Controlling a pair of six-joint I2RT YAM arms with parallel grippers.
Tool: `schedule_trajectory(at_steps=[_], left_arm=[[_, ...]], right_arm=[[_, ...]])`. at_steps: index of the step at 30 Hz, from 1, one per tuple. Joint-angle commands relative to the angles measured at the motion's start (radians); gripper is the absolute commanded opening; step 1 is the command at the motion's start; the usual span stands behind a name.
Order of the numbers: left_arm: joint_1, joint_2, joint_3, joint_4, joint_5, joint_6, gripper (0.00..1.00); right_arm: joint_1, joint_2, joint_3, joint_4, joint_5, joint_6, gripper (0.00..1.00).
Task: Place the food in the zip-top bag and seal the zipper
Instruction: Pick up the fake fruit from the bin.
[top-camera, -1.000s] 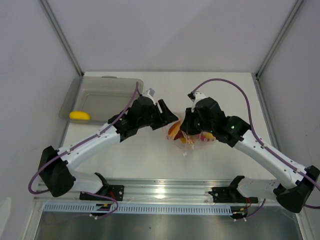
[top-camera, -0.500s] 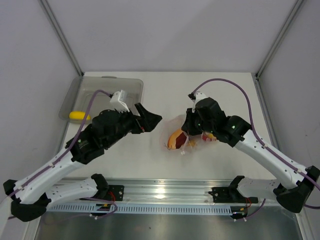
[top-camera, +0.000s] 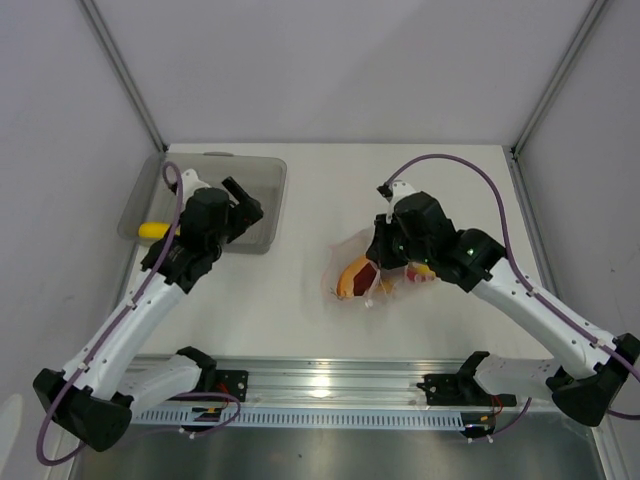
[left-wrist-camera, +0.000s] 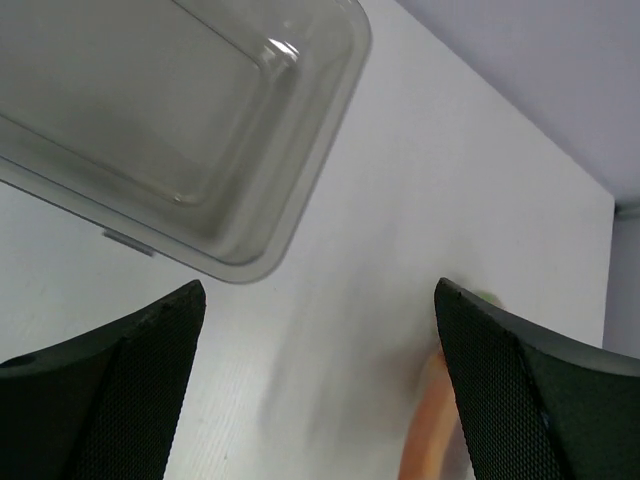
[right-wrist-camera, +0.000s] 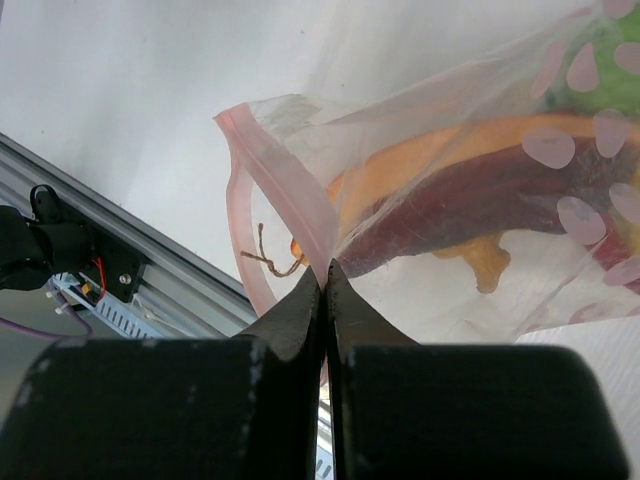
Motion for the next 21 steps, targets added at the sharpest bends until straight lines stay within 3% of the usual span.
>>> schedule_trajectory(at_steps=[1,6,11,21], left_arm=[[0.085,0.013,0.02,0.05,-0.138,-0.074,0.96],[0.259,0.177,0.128,-0.165,-0.148,-0.327,0.99],[0.399,0.327,0.236,-0.277,-0.155,-0.404,1.0],[0.612,0.516,0.297,-0.148,-0.053,-0.321,0.99]], right_arm=[[-0.009,-0.003,0.061,-0.013,-0.013,-0.033,0.0],[-0.014,-0.003,0.064,-0.017,-0.051,-0.04,0.0],[-0.017,-0.012,0.062,-0.02,-0.054,-0.056,0.0],[-0.032,-0.024,0.03,-0.011,-0.094,-0.087,0.0]])
